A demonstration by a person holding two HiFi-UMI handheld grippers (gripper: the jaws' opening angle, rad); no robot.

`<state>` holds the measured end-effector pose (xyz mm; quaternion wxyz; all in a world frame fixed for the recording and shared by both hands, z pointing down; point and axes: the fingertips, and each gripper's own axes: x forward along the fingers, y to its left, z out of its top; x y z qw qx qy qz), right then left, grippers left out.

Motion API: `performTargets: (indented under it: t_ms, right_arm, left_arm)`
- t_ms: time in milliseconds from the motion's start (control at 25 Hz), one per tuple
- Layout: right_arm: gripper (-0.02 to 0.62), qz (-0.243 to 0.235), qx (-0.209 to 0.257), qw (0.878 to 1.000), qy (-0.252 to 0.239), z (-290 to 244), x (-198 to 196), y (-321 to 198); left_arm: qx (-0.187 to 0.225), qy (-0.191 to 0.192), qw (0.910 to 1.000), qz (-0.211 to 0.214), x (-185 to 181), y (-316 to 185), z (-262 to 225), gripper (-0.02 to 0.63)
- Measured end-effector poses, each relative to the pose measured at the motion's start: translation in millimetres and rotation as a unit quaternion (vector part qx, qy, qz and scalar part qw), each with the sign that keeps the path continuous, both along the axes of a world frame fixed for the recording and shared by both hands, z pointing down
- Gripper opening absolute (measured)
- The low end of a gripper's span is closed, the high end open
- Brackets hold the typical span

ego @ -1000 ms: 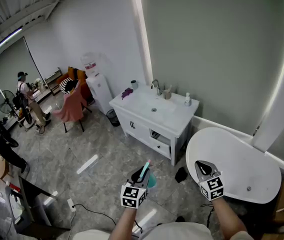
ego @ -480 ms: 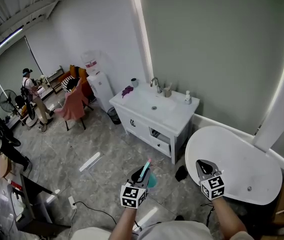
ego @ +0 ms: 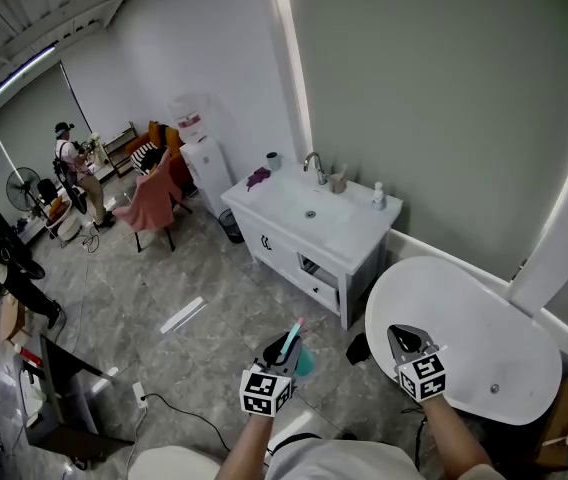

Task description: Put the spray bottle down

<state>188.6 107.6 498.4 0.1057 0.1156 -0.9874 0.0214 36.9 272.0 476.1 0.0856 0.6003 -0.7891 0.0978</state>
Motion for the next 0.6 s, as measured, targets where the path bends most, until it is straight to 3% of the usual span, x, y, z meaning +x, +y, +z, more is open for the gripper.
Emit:
performTargets:
  t_ms: [400,600]
  right_arm:
    - [0.011,0.004,-0.005,1.0,0.007,6.4,-15.4,-24.6]
    - [0.011,0.01,-0.004,1.0,0.019,13.9,-38.6,-32.5]
  left_arm:
    - [0.005,0.011,0.9999,0.005,-13.6,-29.3,5.8,0.084]
    - [0.004,0.018,0.9997,0.019,-38.7,-45.6,13.6,0.083]
